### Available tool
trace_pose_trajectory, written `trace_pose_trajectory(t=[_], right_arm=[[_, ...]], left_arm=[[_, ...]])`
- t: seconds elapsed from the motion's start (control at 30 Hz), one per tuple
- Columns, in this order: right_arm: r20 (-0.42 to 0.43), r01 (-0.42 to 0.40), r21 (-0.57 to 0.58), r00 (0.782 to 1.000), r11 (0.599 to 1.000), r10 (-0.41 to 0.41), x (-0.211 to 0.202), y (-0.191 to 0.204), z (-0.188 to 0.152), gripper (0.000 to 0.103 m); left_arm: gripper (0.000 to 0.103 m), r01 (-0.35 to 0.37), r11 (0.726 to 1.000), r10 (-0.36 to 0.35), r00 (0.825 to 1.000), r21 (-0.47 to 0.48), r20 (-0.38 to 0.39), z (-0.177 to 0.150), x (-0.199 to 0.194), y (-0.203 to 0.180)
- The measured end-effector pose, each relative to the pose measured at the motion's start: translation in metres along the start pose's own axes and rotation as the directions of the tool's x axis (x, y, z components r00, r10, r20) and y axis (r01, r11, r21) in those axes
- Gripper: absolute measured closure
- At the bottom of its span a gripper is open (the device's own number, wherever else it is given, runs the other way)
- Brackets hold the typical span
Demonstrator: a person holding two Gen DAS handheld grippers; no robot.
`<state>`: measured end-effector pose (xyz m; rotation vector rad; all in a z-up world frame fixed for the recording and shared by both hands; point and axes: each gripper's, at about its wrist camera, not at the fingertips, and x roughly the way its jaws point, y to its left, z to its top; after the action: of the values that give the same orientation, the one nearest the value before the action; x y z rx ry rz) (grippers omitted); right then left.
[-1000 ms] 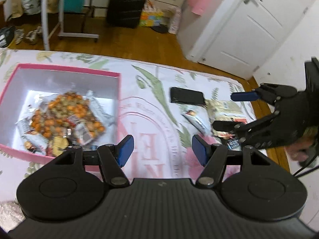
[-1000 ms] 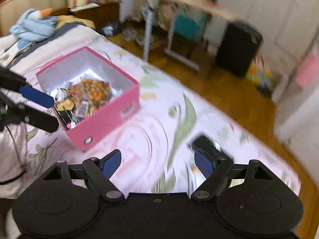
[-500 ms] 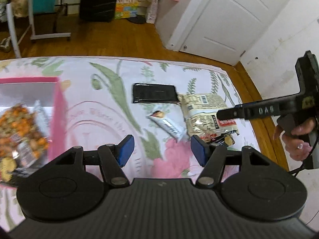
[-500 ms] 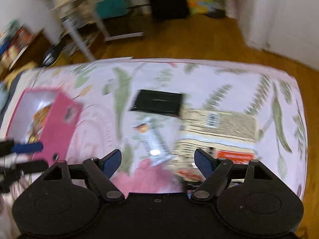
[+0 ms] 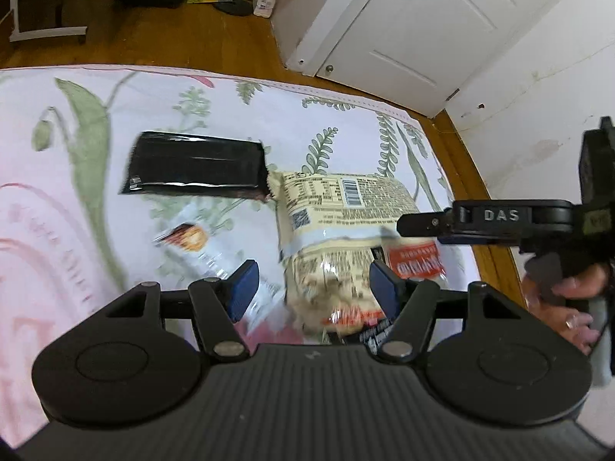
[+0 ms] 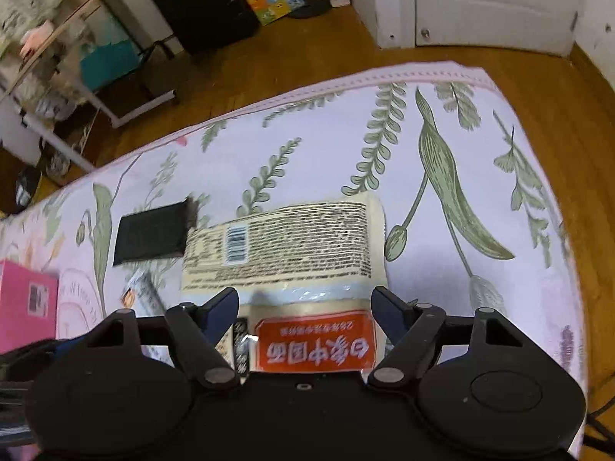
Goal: Organize snacks
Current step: 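Grasp the beige noodle bag with the right tool, then carry the noodle bag with the right tool over the pink box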
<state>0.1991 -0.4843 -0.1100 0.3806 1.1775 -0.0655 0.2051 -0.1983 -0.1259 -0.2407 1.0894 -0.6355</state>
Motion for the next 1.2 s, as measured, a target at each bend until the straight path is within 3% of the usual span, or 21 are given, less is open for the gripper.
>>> trace_pose_trajectory(t=[0.2,0.23,0.3,0.37,0.43,0.47,0.6,0.77,0.87,1.0,1.2], right_arm=[[0.004,-0.064,0.060,0.998,0.996,0.064,0.015,-0.022,0.004,0.023],[0.002,-0.078,0.056,0.997,0.995,0.078,0.017,-0.026,0.005,0.023],[-0.030,-0.132,0.040,0.991,0.990,0.134,0.022,-0.031,0.006,0.022],[-0.097,-0.176,-0.006,0.980,0.984,0.175,0.032,-0.032,0.009,0.022],[-0.107,-0.158,-0.032,0.982,0.987,0.153,0.035,-0.031,0.010,0.023],[-0.121,-0.167,-0.032,0.979,0.985,0.162,0.037,-0.030,0.009,0.028],[-0.138,-0.162,-0.119,0.980,0.980,0.145,0.030,-0.010,0.005,0.038],[-0.150,-0.125,-0.175,0.984,0.976,0.100,0.012,0.013,-0.004,0.038],[-0.115,-0.116,-0.251,0.989,0.961,0.090,-0.007,0.034,-0.020,0.038],[-0.102,-0.141,-0.254,0.988,0.957,0.118,-0.028,0.052,-0.041,0.038],[-0.149,-0.164,-0.275,0.981,0.948,0.126,-0.048,0.089,-0.074,0.037]], left_arm=[[0.040,-0.023,1.000,0.023,0.999,-0.006,-0.034,0.008,0.046,0.004],[0.039,-0.008,1.000,0.007,0.998,-0.011,-0.057,0.009,0.051,0.006],[0.038,0.087,0.995,-0.093,0.988,-0.054,-0.120,0.008,0.064,0.011],[0.038,0.094,0.993,-0.102,0.988,-0.073,-0.116,0.004,0.067,0.012],[0.041,0.082,0.996,-0.084,0.992,-0.021,-0.098,0.001,0.066,0.004],[0.046,0.083,0.997,-0.082,0.992,0.000,-0.097,0.001,0.066,0.001],[0.047,0.081,0.994,-0.072,0.991,0.073,-0.115,0.000,0.061,-0.010],[0.047,0.073,0.991,-0.060,0.992,0.110,-0.114,-0.004,0.038,-0.015],[0.047,0.067,0.989,-0.054,0.993,0.129,-0.105,-0.013,0.014,-0.013],[0.047,0.051,0.987,-0.035,0.994,0.156,-0.104,-0.025,-0.024,-0.010],[0.046,0.011,0.982,0.020,0.987,0.187,-0.161,-0.043,-0.071,-0.004]])
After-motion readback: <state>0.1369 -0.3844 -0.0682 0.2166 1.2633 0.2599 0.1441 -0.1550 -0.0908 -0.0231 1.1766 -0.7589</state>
